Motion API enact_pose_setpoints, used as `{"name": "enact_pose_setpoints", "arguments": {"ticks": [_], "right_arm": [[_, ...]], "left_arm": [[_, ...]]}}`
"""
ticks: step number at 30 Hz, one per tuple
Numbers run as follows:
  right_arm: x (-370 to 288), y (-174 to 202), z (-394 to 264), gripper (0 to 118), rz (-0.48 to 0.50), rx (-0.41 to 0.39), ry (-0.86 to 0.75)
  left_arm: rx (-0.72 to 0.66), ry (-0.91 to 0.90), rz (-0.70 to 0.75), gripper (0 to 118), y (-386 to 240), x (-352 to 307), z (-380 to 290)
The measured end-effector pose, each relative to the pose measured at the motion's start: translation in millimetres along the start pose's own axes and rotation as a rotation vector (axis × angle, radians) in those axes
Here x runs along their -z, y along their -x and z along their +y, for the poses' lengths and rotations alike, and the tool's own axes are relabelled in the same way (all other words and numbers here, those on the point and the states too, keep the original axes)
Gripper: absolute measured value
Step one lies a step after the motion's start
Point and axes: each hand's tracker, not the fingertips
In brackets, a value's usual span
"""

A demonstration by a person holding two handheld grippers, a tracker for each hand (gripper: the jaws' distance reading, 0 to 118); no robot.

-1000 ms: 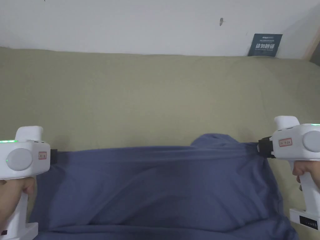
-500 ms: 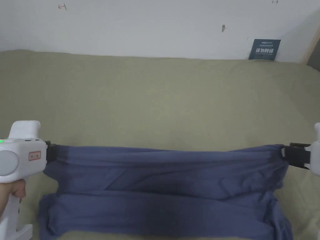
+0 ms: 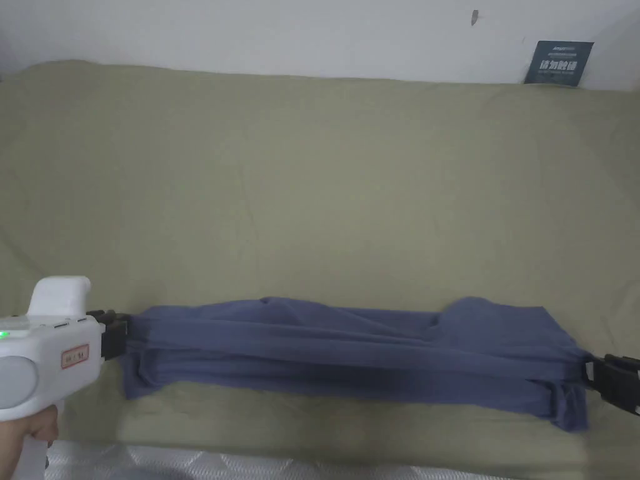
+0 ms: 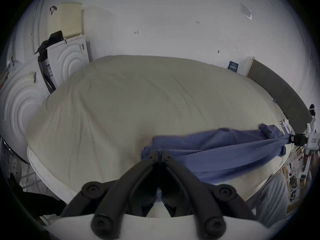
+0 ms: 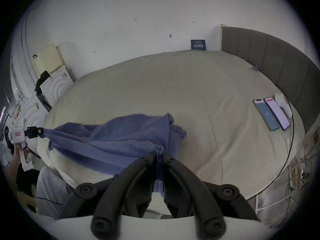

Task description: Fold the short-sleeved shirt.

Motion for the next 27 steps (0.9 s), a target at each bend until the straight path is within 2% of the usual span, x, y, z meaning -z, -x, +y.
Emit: {"name": "enact_pose_setpoints", "arguments": {"ticks": [10,11,12,13,14,15,16,17,18,20,21,22,23,24,25,27], "right_arm": [[20.0,1.5,-20.4,11,-0.040,-0.007,0.050],[20.1,1.2,-20.0,12,-0.044,-0.007,0.045],[19.9,2.9,-18.2,16,-0.058,-0.007,0.045],[19.4,4.7,-15.9,31,-0.072,-0.007,0.045],[17.5,5.9,-14.8,57,-0.099,-0.007,0.045],[16.6,8.1,-12.7,101,-0.095,-0.008,0.044],[13.0,13.4,-8.8,118,-0.109,0.000,0.008],[7.1,22.7,-2.0,112,-0.094,0.010,-0.071],[7.0,27.2,-0.1,108,-0.096,-0.023,-0.044],[5.5,47.5,7.2,112,-0.106,-0.065,-0.081],[3.6,60.1,10.8,110,-0.105,-0.078,-0.117],[3.0,70.7,10.2,103,-0.075,-0.091,-0.147],[2.4,81.9,10.9,86,-0.064,-0.092,-0.193],[2.4,95.3,12.3,47,-0.063,-0.098,-0.236],[5.3,108.9,14.3,13,-0.071,-0.111,-0.267],[8.9,126.1,12.8,8,-0.106,-0.138,-0.367]], "left_arm": [[-0.013,0.040,0.031,2,-1.9,20.4,-17.5],[-0.013,0.035,0.029,7,-2.3,19.5,-18.0],[-0.013,0.037,0.035,35,-2.6,18.8,-17.5],[-0.018,0.051,0.037,74,-2.0,19.6,-17.1],[-0.021,0.049,0.035,109,-1.6,19.4,-17.7],[-0.021,0.018,0.042,118,-2.2,13.0,-18.3],[-0.007,0.002,0.060,116,-2.7,7.9,-14.4],[-0.011,0.003,0.063,114,-3.6,5.3,-11.3],[-0.017,-0.010,0.073,114,-4.7,1.5,-8.7],[-0.021,-0.023,0.085,111,-9.9,-4.9,-4.1],[-0.015,-0.043,0.090,99,-14.8,-10.2,-0.6],[0.010,-0.076,0.098,79,-20.2,-15.1,2.6],[0.023,-0.093,0.112,51,-24.9,-12.6,1.4],[0.027,-0.119,0.139,10,-29.8,-13.5,3.1],[0.029,-0.140,0.129,3,-32.2,-14.5,4.9],[0.016,-0.159,0.115,0,-35.7,-15.1,7.4]]}}
